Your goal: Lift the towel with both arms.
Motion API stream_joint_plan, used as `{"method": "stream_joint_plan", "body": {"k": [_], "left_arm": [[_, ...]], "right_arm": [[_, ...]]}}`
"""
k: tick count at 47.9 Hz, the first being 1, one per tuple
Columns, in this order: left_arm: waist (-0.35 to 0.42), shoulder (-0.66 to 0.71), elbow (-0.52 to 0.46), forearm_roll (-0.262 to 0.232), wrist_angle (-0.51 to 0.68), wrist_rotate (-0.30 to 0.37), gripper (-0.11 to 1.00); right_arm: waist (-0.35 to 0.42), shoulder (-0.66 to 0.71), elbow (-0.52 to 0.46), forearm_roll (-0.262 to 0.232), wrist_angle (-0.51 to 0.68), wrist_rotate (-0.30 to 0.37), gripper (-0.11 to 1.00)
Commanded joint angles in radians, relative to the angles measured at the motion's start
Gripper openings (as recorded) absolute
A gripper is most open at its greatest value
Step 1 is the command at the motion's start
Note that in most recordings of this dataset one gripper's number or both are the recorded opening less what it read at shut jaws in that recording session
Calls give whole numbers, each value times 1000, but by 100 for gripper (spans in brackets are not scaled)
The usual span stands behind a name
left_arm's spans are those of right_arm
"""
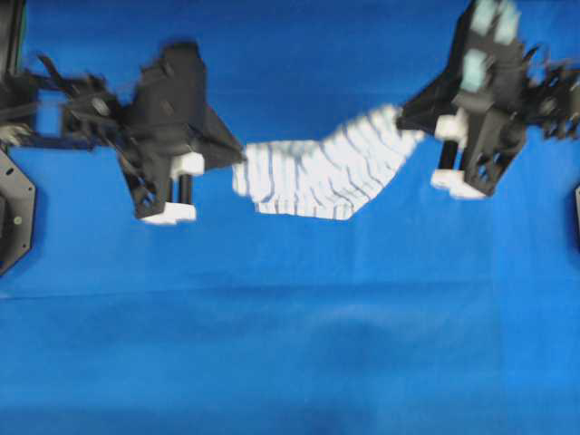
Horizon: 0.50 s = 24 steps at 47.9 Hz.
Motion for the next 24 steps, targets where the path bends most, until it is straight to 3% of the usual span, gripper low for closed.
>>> {"method": "stream_joint_plan", "body": {"k": [1, 24], "left_arm": [[17, -51, -72, 5, 64, 15, 2], [51, -143, -354, 20, 314, 104, 2]], "right_arm": [[-2, -32, -86, -25, 44, -14, 2], [-2, -40, -413, -35, 160, -135, 2]]}}
